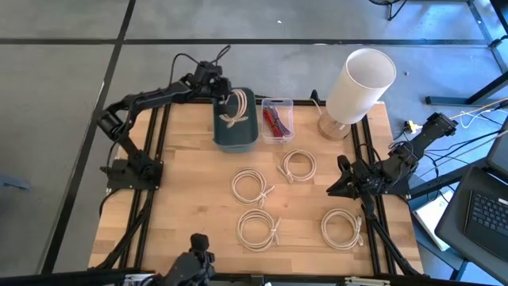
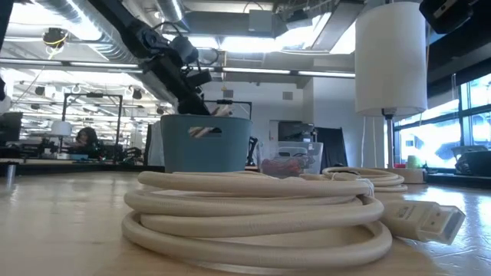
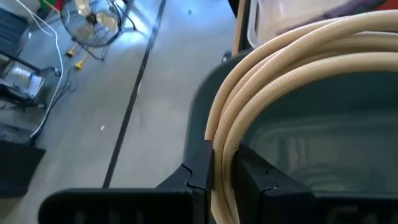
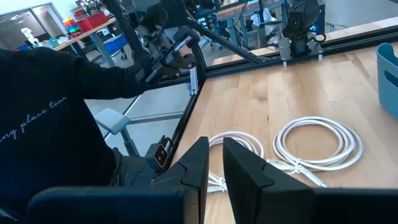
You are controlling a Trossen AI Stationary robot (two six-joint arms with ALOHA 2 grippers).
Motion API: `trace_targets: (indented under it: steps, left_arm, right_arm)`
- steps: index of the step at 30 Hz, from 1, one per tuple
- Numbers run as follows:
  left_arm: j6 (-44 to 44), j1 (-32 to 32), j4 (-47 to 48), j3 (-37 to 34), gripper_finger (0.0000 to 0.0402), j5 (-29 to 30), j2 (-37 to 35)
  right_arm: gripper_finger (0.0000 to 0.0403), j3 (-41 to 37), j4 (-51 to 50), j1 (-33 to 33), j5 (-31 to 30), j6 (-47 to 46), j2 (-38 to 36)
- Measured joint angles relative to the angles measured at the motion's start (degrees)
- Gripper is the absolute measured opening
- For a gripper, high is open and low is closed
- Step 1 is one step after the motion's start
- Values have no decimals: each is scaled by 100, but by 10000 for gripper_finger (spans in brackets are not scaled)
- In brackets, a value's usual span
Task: Pick & Place USB Port
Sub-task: Put the bottom left white HDMI cable into the dark blue bin
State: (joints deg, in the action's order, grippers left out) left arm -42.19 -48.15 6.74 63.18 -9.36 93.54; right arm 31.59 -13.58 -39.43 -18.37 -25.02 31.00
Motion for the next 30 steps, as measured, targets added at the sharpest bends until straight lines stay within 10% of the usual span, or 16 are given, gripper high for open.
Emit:
trace_targets:
  steps: [30]
  left_arm:
    - [-1062,622,205,1,30,1542,763]
  right_arm:
    - [51,0,2,1,0,0,-2]
